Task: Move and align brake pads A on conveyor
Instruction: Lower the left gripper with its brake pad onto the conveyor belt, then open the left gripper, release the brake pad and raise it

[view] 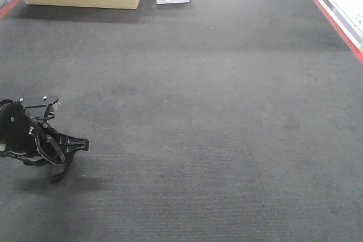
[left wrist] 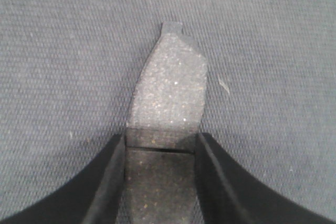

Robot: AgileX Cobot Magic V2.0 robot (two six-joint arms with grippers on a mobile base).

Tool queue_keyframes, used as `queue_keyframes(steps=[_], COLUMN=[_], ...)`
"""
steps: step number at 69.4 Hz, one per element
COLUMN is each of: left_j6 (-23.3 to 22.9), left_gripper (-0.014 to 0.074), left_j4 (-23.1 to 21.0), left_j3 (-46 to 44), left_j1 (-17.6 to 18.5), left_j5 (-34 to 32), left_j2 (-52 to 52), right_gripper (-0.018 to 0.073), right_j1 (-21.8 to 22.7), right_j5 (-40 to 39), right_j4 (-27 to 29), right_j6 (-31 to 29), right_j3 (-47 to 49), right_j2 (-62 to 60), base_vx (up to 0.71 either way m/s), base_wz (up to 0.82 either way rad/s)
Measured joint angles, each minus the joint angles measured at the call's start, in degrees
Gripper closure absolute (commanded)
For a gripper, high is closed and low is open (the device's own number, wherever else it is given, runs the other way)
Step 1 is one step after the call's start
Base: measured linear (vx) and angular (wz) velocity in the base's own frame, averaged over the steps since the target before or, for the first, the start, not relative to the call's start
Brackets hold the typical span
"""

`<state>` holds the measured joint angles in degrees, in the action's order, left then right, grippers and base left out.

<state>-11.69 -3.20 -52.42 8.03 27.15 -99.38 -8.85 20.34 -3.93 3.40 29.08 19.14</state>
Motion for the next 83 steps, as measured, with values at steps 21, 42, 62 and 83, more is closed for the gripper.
queue_keyframes(steps=[21, 42, 62, 83], left_j6=[0.84, 3.61, 7.56, 9.38], left_gripper=[0.0132, 0.0132, 0.0132, 0.0132], left_j4=[0.17, 0.17, 0.17, 0.17], left_j3=[0.00, 0.16, 0.23, 8.03], left_j1=[0.00, 0.00, 0.00, 0.00], left_j5=[1.06, 2.91, 5.82, 0.79], left_j2=[2.46, 17.47, 34.37, 50.78], right_gripper=[0.0561, 0.0561, 0.0561, 0.0561], right_j1=[0.00, 0.00, 0.00, 0.00], right_j5=[0.00, 0.00, 0.00, 0.00], right_j4=[0.00, 0.00, 0.00, 0.00], right_j6=[0.00, 0.00, 0.00, 0.00], right_j3=[0.00, 0.00, 0.00, 0.00], right_j2=[0.00, 0.00, 0.00, 0.00], base_vx=[0.00, 0.00, 0.00, 0.00], base_wz=[0.00, 0.00, 0.00, 0.00])
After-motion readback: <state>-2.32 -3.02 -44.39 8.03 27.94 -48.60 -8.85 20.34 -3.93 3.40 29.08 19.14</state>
